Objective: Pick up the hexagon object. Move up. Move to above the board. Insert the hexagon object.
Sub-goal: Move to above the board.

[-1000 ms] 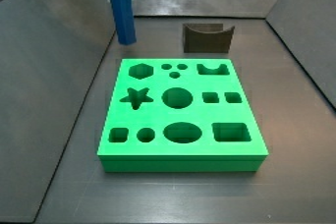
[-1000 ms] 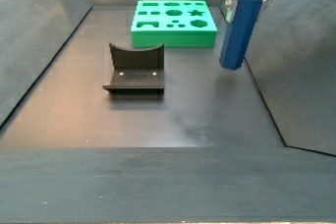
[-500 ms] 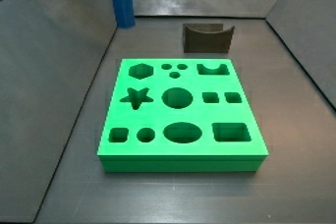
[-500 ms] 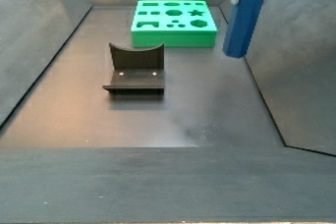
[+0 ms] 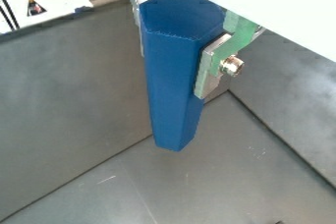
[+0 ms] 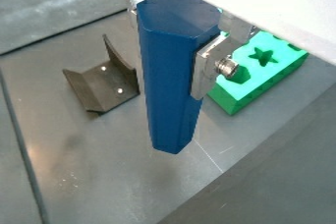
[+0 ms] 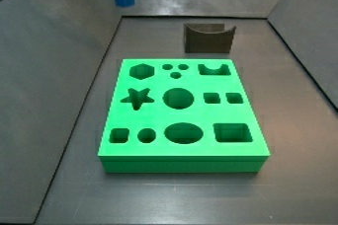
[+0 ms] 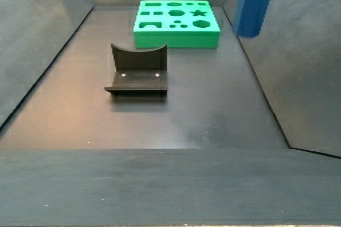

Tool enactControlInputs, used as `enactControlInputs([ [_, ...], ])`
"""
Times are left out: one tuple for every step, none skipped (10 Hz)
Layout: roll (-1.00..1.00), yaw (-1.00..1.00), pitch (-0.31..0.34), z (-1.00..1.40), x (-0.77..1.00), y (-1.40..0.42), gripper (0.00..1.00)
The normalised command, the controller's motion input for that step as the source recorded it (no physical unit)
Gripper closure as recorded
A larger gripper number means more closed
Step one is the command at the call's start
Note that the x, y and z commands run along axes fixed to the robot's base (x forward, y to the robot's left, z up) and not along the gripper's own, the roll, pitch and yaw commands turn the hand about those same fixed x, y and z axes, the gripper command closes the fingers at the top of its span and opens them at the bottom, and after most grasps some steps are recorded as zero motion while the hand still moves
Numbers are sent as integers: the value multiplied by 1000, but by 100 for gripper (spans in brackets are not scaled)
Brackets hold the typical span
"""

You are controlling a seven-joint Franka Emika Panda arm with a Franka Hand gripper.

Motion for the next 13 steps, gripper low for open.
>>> enactControlInputs([
  [-10,-35,82,629,10,64,100],
  [-11,-36,78,474,7,48,100],
  [-14,-36,75,268,5,38,100],
  [-13,-882,292,219,458,-1000,100],
  [-4,-786,296,194,464,-1000,100],
  [-8,-527,308,205,482,-1000,100],
  [-71,-277,252,207,497,-1000,100],
  [-71,-194,213,205,496,-1000,100],
  [-32,-62,153,211,500,-1000,100],
  [-25,-37,122,212,502,-1000,100],
  [-7,-6,118,212,519,-1000,100],
  [-6,-6,132,217,539,-1000,100],
  [13,3,145,223,569,-1000,100],
])
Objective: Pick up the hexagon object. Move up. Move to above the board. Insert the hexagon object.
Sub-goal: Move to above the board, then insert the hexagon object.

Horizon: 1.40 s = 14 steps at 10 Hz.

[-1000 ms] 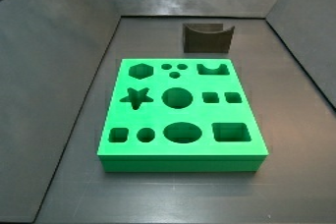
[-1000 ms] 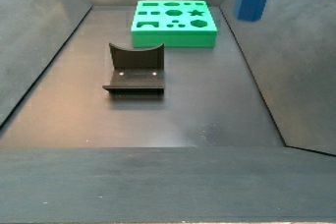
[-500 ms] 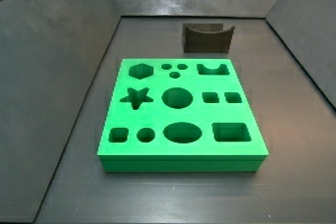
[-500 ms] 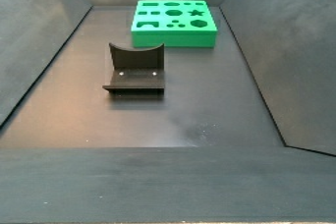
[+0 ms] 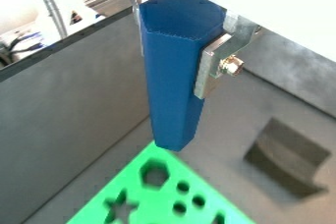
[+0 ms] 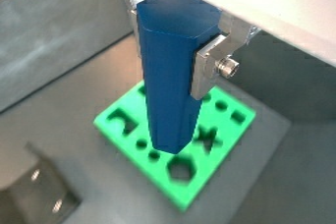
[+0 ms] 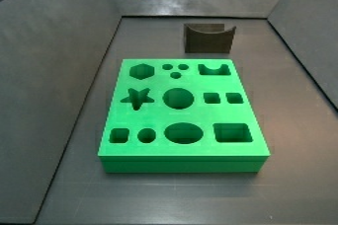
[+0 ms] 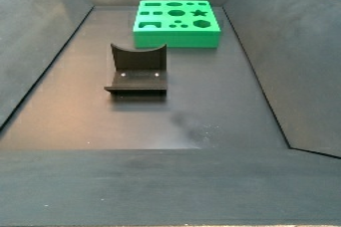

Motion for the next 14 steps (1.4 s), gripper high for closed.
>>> enactControlInputs([
  [28,4,148,214,576,-972,100],
  [61,8,149,129,391,-574,100],
  [66,7,133,86,264,-349,100],
  [59,7,90,55,144,-184,100],
  [0,0,-10,0,0,0,100],
  [0,0,-20,-3,0,0,100],
  [0,0,-19,-66,-57,0,100],
  [0,0,-10,-114,-9,11,100],
  [-21,0,0,-163,-3,69,100],
  [-33,0,-3,-194,0,94,100],
  [-20,0,-11,-240,-14,77,100],
  [-16,0,-74,-266,0,100,100],
  [0,0,-80,-400,-11,143,100],
  [9,0,-97,-477,-169,117,100],
])
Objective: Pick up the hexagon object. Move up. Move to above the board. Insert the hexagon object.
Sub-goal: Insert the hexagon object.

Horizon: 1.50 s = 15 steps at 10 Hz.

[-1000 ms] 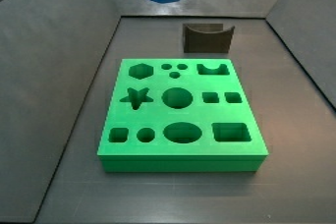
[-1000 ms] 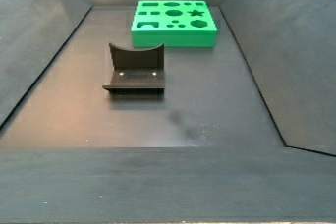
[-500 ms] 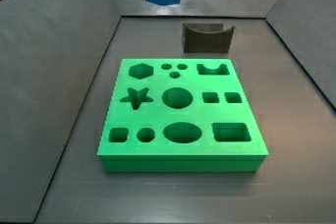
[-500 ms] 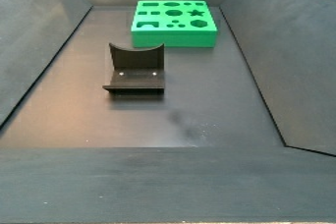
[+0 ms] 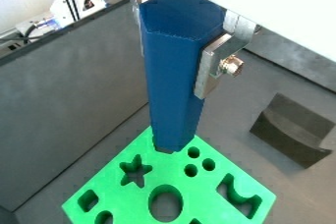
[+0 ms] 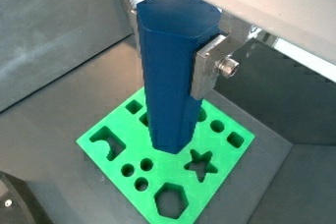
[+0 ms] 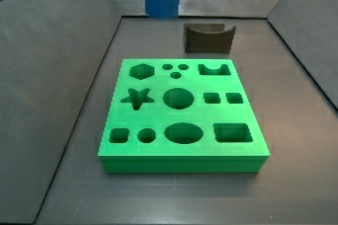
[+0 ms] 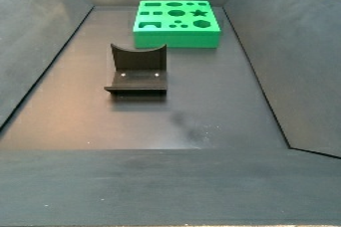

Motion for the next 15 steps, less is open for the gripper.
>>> enactControlInputs([
  [0,0,-97,-526,-83,157,100],
  [0,0,-103,-580,-157,143,100],
  [-44,0,-84,-594,-80,266,100],
  [-39,0,-107,-580,-169,240,100],
  [-73,0,-100,-554,-100,300,100],
  [-43,3,-99,-494,-80,246,100],
  [-27,11,-73,-500,0,171,100],
  [-4,37,-70,-489,-91,154,100],
  [0,0,-51,-491,-94,94,100],
  [0,0,-59,-480,-180,14,100],
  [0,3,-59,-477,-263,46,100],
  [11,11,-20,-474,-354,0,100],
  [0,14,-3,-471,-331,74,100],
  [3,43,-4,-460,-383,37,100],
  [0,46,-3,-389,-226,49,100],
])
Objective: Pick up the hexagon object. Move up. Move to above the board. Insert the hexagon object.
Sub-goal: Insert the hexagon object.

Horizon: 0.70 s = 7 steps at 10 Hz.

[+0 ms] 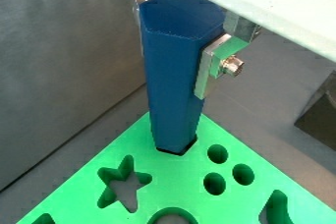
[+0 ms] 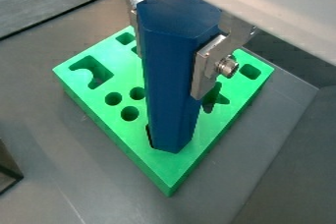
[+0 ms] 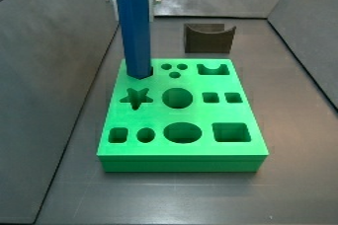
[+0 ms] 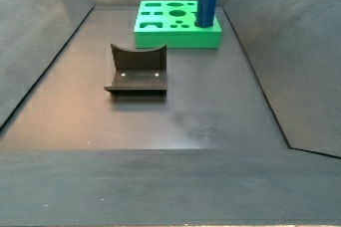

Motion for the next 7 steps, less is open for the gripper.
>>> enactControlInputs([
  [0,63,-43,-454,-71,0,100],
  [0,120,-50,-471,0,0,100],
  [0,180,-67,-449,134,0,100],
  [0,177,-33,-517,389,0,100],
  [0,169,-29,-540,386,0,100],
  [0,183,-24,-563,374,0,100],
  [0,177,-70,-634,214,0,100],
])
